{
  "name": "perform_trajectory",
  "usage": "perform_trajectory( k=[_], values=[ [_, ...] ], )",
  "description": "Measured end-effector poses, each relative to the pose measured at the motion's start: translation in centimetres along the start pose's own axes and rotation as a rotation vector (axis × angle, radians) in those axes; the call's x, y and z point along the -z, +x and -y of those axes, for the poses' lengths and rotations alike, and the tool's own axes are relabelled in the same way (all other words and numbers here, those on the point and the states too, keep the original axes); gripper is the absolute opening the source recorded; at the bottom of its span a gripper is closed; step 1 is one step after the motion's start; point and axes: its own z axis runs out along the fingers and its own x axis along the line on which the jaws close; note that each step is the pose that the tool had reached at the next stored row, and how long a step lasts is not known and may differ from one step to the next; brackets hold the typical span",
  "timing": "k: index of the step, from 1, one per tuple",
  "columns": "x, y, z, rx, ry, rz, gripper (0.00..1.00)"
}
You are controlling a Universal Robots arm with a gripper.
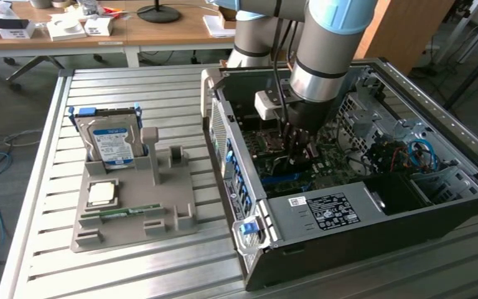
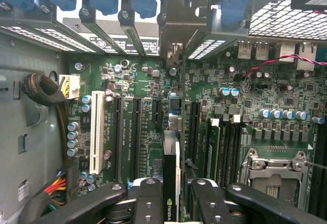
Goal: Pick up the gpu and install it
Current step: 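Insert the gpu into the slot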
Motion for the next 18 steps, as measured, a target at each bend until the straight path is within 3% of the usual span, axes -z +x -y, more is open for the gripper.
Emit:
perform_trajectory(
  k=[18],
  values=[
    [-0.05,0.06,0.14,-0.02,0.0002,-0.0001,0.26]
  ],
)
